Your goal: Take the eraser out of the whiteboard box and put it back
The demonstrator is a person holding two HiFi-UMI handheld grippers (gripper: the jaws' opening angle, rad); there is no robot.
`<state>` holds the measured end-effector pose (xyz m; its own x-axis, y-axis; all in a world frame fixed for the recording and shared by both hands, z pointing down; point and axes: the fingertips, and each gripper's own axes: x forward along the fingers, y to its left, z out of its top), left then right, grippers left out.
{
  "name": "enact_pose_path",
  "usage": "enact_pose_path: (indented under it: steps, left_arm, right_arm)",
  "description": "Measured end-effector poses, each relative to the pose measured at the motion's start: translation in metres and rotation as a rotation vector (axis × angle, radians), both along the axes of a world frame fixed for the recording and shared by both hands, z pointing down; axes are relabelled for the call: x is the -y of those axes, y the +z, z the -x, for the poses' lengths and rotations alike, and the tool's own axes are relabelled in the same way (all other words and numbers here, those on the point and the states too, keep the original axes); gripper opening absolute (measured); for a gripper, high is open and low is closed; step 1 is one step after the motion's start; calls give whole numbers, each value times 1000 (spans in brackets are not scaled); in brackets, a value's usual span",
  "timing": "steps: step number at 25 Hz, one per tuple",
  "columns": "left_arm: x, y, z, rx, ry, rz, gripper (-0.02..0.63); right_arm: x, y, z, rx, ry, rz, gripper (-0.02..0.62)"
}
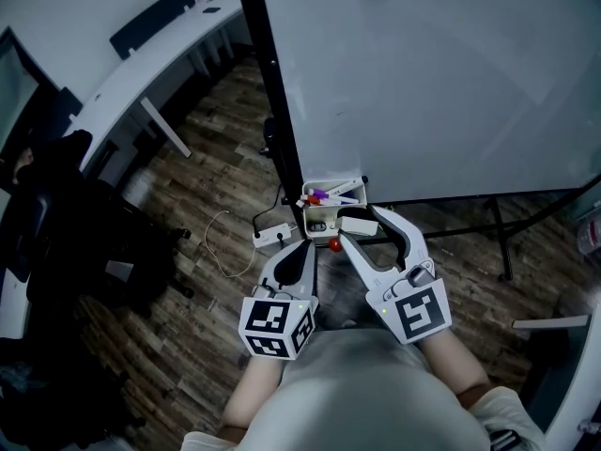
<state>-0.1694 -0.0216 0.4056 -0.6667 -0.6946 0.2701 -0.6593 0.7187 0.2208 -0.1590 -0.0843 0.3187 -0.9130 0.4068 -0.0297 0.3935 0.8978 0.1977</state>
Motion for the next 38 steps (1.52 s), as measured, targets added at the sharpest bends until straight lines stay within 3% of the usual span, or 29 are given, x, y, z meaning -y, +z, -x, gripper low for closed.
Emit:
enact_pose_path:
  steps: [8,13,38]
  left_arm:
    - [6,-7,6,26,19,-46,3]
    - [9,-6,10,39,15,-25,3]
    - [17,7,29,-14,3,-17,4]
  right_arm:
    - [3,7,9,-15,-14,3,218]
    - [4,14,14,-28,-29,-7,218]
    - [8,77,34,-199,-66,-24,216]
